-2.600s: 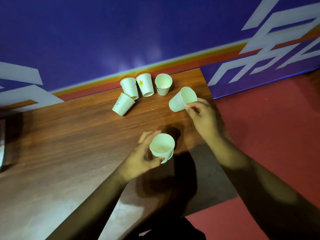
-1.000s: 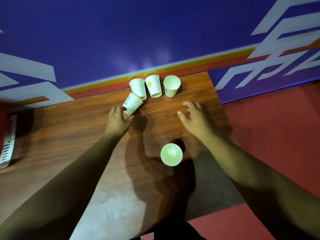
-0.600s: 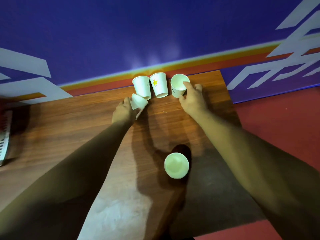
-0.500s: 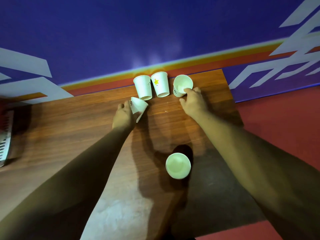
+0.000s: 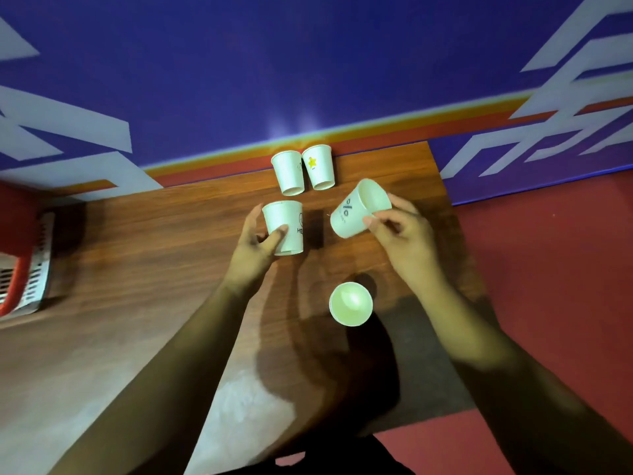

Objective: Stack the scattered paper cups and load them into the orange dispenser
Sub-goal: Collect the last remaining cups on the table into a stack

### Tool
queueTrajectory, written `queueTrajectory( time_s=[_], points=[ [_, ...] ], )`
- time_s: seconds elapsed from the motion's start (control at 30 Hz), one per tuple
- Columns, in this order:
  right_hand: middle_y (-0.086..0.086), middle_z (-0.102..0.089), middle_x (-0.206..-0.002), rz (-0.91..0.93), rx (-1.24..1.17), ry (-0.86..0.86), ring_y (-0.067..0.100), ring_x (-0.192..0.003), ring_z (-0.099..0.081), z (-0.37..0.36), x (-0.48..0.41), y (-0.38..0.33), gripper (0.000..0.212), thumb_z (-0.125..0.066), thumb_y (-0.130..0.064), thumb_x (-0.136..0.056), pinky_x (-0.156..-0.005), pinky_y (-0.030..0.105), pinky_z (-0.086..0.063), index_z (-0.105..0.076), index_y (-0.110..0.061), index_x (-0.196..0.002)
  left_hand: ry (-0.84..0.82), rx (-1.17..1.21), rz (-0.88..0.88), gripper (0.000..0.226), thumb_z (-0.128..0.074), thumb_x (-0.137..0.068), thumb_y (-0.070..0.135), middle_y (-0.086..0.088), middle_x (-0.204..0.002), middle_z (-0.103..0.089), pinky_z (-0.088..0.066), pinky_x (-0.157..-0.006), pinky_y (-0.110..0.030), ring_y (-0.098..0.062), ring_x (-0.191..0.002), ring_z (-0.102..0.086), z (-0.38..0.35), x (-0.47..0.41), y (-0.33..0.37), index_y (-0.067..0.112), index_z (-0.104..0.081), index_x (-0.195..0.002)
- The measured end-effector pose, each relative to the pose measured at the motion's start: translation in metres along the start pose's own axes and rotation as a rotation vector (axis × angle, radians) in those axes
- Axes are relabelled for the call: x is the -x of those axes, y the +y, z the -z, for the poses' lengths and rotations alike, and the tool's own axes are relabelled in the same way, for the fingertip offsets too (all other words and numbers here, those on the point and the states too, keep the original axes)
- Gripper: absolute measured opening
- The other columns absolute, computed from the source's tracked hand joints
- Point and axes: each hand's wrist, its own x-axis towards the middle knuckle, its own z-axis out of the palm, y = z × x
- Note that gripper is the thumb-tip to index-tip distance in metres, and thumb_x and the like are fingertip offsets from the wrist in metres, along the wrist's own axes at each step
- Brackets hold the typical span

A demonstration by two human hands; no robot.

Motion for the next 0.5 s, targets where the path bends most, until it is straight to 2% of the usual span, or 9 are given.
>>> queueTrajectory(
  time_s=[0.1, 0.23, 0.33, 0.4, 0.5],
  points=[
    [-0.004, -0.056, -0.133, 0.005, -0.002, -0.058, 0.003, -0.111, -0.059, 0.016, 0.037, -0.013, 0.009, -0.078, -0.020, -0.081, -0.087, 0.013, -0.045, -0.077, -0.012, -0.085, -0.081, 0.053, -0.023, 0.057, -0.064, -0.098, 0.015, -0.019, -0.120, -0.066, -0.061, -0.075, -0.036, -0.025, -0.099, -0.070, -0.005, 0.014, 0.010, 0.026, -0.036, -0.147],
    [-0.010, -0.058, -0.123, 0.041, -0.004, -0.109, 0.003, -0.110, -0.058, 0.023, 0.082, -0.012, 0.013, -0.080, -0.020, -0.072, -0.088, 0.012, -0.044, -0.075, -0.016, -0.083, -0.131, 0.066, -0.021, 0.053, -0.063, -0.098, 0.015, -0.015, -0.121, -0.066, -0.060, -0.076, -0.035, -0.026, -0.103, -0.069, -0.003, 0.026, 0.025, 0.025, -0.036, -0.142],
    [-0.020, -0.051, -0.122, 0.013, -0.005, -0.152, 0.004, -0.116, -0.055, 0.020, 0.105, -0.009, 0.046, -0.083, -0.015, -0.068, -0.095, 0.016, -0.043, -0.070, -0.024, -0.111, -0.168, 0.073, -0.036, 0.053, -0.063, -0.097, 0.012, -0.016, -0.121, -0.065, -0.059, -0.075, -0.034, -0.026, -0.103, -0.068, -0.005, 0.036, 0.031, 0.024, -0.035, -0.141],
    [-0.028, -0.044, -0.125, -0.018, 0.048, -0.213, -0.001, -0.119, -0.048, 0.014, 0.115, -0.007, 0.069, -0.083, -0.016, -0.068, -0.100, 0.012, -0.037, -0.057, -0.035, -0.129, -0.188, 0.063, -0.046, 0.055, -0.066, -0.096, 0.011, -0.014, -0.120, -0.065, -0.058, -0.073, -0.033, -0.024, -0.103, -0.068, -0.007, 0.043, 0.029, 0.024, -0.035, -0.140],
    [-0.024, -0.039, -0.129, -0.049, 0.093, -0.284, -0.003, -0.123, -0.043, -0.001, 0.125, 0.000, 0.086, -0.083, -0.019, -0.067, -0.104, 0.018, -0.036, -0.043, -0.043, -0.138, -0.234, 0.029, -0.048, 0.066, -0.073, -0.089, 0.014, -0.013, -0.129, -0.063, -0.059, -0.082, -0.038, -0.027, -0.114, -0.065, -0.010, 0.050, 0.022, 0.028, -0.036, -0.142]
  ],
)
